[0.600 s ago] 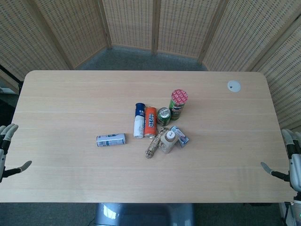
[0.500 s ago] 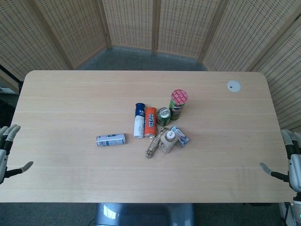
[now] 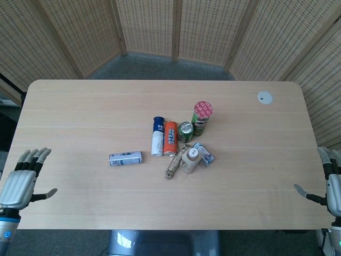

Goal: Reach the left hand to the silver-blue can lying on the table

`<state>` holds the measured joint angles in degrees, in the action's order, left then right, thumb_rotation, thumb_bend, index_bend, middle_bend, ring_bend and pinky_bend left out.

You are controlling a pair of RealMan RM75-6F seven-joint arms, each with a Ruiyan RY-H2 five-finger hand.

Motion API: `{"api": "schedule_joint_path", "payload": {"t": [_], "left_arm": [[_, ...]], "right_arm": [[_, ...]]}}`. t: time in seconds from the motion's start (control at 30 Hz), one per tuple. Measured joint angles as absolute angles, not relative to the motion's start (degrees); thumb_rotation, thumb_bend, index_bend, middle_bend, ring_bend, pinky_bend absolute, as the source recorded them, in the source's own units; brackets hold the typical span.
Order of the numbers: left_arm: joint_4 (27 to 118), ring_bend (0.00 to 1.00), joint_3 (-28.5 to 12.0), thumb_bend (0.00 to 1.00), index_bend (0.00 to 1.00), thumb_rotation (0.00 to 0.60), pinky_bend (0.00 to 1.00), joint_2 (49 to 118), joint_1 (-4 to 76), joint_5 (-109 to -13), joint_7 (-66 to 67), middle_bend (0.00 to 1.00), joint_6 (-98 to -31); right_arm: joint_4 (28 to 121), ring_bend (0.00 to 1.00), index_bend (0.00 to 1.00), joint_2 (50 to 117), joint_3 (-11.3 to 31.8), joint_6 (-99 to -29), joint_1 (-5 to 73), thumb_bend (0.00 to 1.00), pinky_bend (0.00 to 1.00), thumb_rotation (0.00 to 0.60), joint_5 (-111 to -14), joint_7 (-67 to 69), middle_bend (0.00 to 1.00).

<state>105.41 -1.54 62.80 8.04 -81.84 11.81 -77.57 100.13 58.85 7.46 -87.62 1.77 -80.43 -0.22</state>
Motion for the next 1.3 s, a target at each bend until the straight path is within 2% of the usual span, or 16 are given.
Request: {"api": "schedule_joint_path", "payload": {"t": [0.17, 0.4, 0.83, 1.03, 1.3], "left_arm": [[107.81, 0.0, -4.06, 0.0, 0.0, 0.6, 0.0, 67.46, 13.02, -71.9, 22.63, 0.0, -71.72], [106.07, 0.0, -8.57, 0.0, 0.0, 0.6, 0.0, 77.42, 21.55, -57.02, 36.74, 0.0, -67.78], [98.82, 0.0, -13.61, 0.0, 0.0, 0.6, 0.0, 94.51, 37.26, -35.18, 60.19, 0.0, -70.33], [91.37, 0.0, -14.95, 0.0, 0.0, 0.6, 0.0, 100.77, 41.89, -30.4, 61.7, 0.0, -70.48], [84.8, 0.0, -14.11, 0.0, 0.0, 0.6, 0.0, 105.69, 44.28, -29.65, 60.06, 0.0, -68.99]], "right_arm": [[99.85, 0.0, 0.0, 58.38, 7.29, -86.64, 1.85, 0.0, 0.0, 0.512, -80.18, 1.65, 0.0], [99.85, 0.0, 0.0, 57.55, 7.25, -85.81, 1.93, 0.0, 0.0, 0.509, -79.85, 3.48, 0.0], [99.73, 0.0, 0.0, 56.99, 7.46, -85.27, 1.94, 0.0, 0.0, 0.514, -79.29, 5.64, 0.0], [99.39, 0.0, 0.0, 56.6, 7.63, -84.92, 1.91, 0.0, 0.0, 0.514, -78.86, 7.26, 0.0], [98.85, 0.0, 0.0, 56.34, 7.71, -84.09, 2.13, 0.0, 0.0, 0.51, -78.59, 8.86, 0.0]]}}
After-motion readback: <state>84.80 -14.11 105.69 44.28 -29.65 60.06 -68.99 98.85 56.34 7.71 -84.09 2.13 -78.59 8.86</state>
